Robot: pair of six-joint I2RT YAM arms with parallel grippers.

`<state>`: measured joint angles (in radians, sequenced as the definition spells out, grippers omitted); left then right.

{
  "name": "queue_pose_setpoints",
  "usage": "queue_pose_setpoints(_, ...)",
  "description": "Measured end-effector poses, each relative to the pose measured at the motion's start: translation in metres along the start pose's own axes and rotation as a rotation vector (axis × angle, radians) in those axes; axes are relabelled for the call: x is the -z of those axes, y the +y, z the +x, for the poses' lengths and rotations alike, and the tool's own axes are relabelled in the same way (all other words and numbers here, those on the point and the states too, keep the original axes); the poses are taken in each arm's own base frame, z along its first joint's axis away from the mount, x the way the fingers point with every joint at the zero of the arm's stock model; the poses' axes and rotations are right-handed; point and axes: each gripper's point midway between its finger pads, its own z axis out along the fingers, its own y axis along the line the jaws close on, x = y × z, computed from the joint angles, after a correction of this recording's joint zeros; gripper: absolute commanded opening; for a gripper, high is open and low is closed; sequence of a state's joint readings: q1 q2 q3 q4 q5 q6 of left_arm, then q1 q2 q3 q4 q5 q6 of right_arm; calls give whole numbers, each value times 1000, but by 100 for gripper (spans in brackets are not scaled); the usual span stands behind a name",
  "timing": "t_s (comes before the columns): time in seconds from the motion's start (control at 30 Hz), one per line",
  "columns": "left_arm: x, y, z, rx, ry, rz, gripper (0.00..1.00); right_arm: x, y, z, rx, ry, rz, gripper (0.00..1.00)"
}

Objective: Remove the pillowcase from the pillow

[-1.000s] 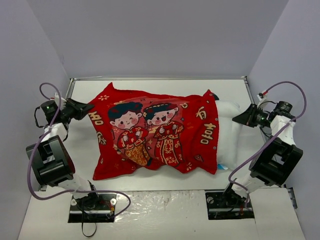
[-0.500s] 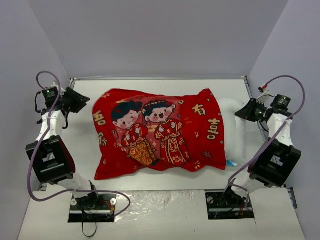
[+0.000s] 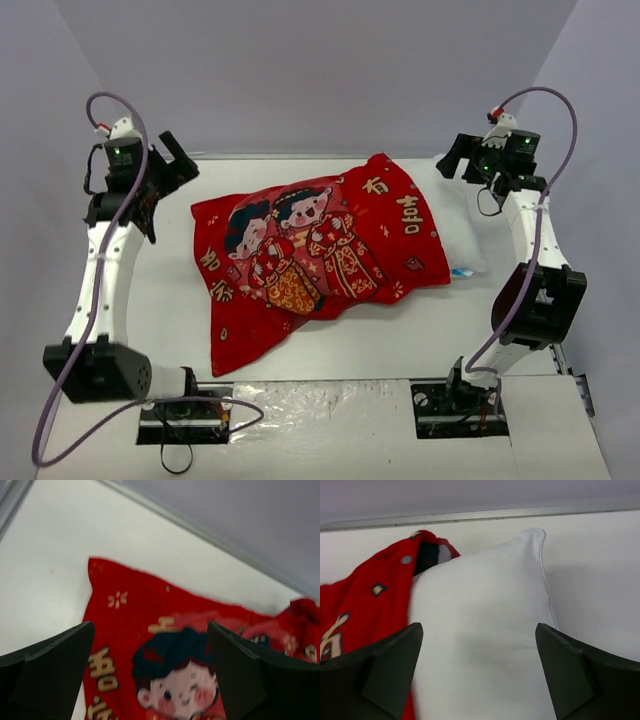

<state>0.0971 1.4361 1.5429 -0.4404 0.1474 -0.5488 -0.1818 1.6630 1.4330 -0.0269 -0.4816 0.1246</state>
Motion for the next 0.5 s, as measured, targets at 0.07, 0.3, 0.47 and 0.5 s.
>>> queue_pose_setpoints(0.07,36,-7,33,-20,37,-15,94,10,-1,-8,52,-2,-60,100)
queue_pose_setpoints(0.3,130,-5,173,-31,304,39,95,77,-54,7,265,87,-82,100)
queue_pose_setpoints(0.47,173,-6,241,-139,444,170,94,102,-60,70,516,300,-210,100)
queue_pose_setpoints(0.5,179,-9,251,-173,462,201,94,104,-56,82,543,334,-244,100)
